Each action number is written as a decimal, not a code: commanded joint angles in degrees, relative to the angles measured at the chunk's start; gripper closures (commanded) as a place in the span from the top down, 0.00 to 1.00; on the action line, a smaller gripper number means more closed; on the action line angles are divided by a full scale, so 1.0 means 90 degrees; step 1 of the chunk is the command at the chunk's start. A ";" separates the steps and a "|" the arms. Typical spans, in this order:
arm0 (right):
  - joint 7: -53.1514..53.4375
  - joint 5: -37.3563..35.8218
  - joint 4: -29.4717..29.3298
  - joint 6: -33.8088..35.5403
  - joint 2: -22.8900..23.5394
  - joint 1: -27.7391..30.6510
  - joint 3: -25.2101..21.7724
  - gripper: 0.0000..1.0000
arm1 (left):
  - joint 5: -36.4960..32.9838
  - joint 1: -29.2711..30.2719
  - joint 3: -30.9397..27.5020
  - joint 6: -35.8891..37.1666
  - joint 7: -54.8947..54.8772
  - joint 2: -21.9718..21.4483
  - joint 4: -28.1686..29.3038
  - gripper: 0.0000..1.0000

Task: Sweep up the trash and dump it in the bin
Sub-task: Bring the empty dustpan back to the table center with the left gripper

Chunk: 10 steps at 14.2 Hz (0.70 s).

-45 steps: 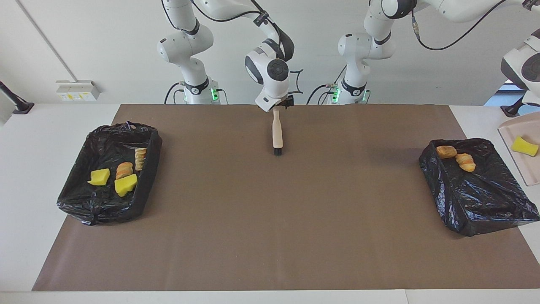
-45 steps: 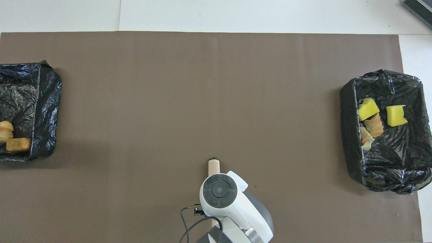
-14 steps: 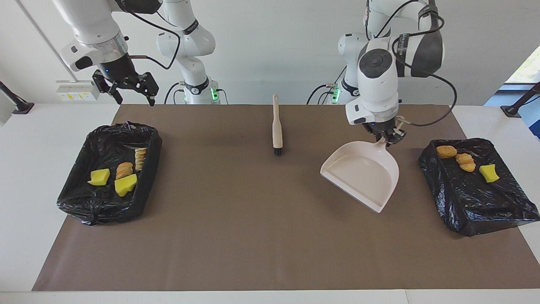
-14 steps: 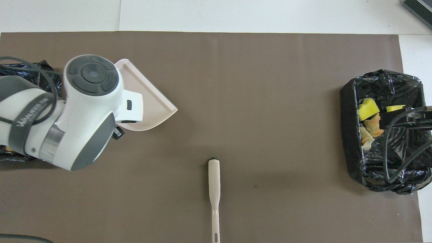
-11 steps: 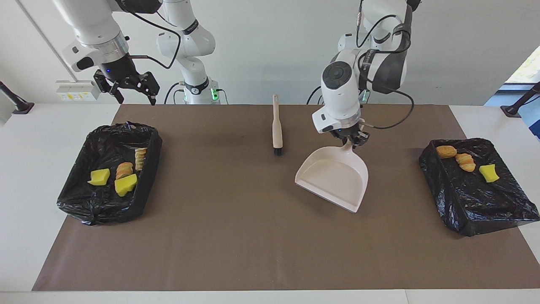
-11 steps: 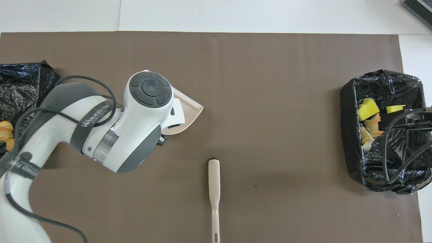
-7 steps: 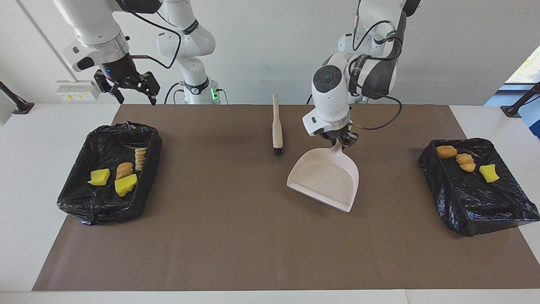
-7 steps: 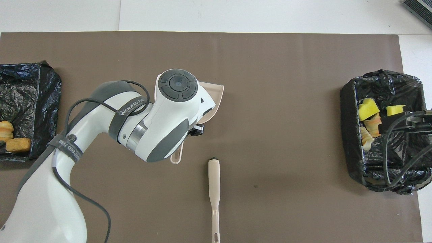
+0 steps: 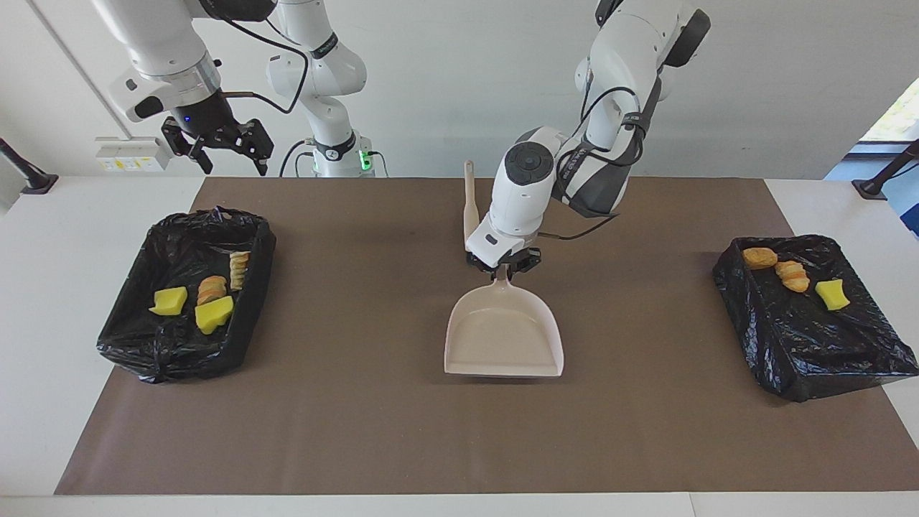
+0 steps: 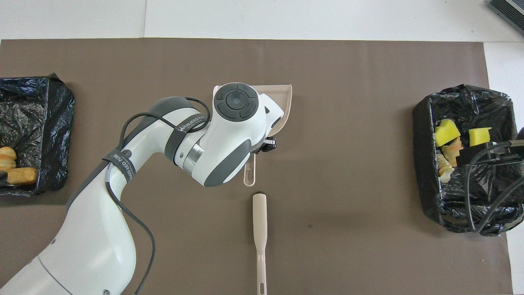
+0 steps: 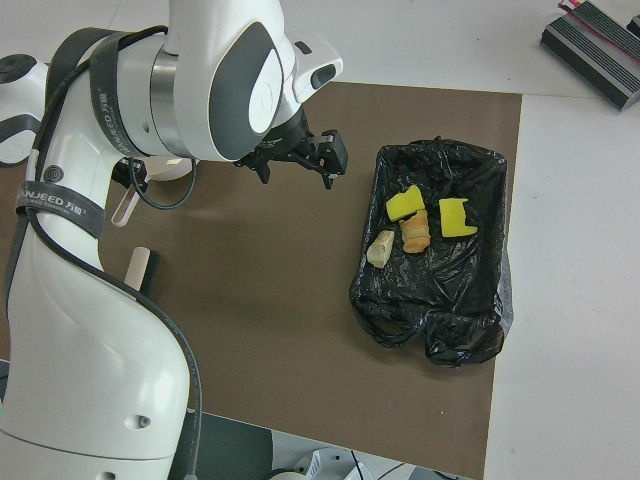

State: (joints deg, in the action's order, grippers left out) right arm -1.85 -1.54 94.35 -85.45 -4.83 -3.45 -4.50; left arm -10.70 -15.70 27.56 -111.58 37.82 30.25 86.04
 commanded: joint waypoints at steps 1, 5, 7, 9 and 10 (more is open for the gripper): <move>-0.0204 -0.0131 0.0347 -0.0533 -0.0235 0.0021 0.0022 1.00 | -0.0266 -0.0130 -0.0015 -0.0023 0.0065 0.0204 -0.0253 0.03; -0.0029 -0.0034 0.0376 -0.0525 -0.0254 0.0022 0.0032 1.00 | -0.0158 0.0133 -0.0034 0.0035 -0.1219 -0.0604 0.0622 0.90; 0.0010 -0.0034 0.0396 -0.0525 -0.0255 -0.0007 0.0032 1.00 | -0.0158 0.0231 -0.0044 0.0122 -0.1419 -0.0821 0.0753 1.00; 0.0098 -0.0034 0.0386 -0.0554 -0.0255 -0.0008 0.0032 1.00 | -0.0158 0.0270 -0.0102 0.0365 -0.1477 -0.0938 0.0753 1.00; 0.0224 -0.0034 0.0376 -0.0554 -0.0235 -0.0008 0.0032 1.00 | -0.0158 0.0386 -0.0161 0.0492 -0.1497 -0.1045 0.0743 1.00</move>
State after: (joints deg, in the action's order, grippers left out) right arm -1.54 -1.83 95.85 -88.94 -5.56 -3.49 -4.36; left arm -11.95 -13.80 27.00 -108.76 25.93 24.43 89.89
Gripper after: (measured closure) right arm 0.000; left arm 0.000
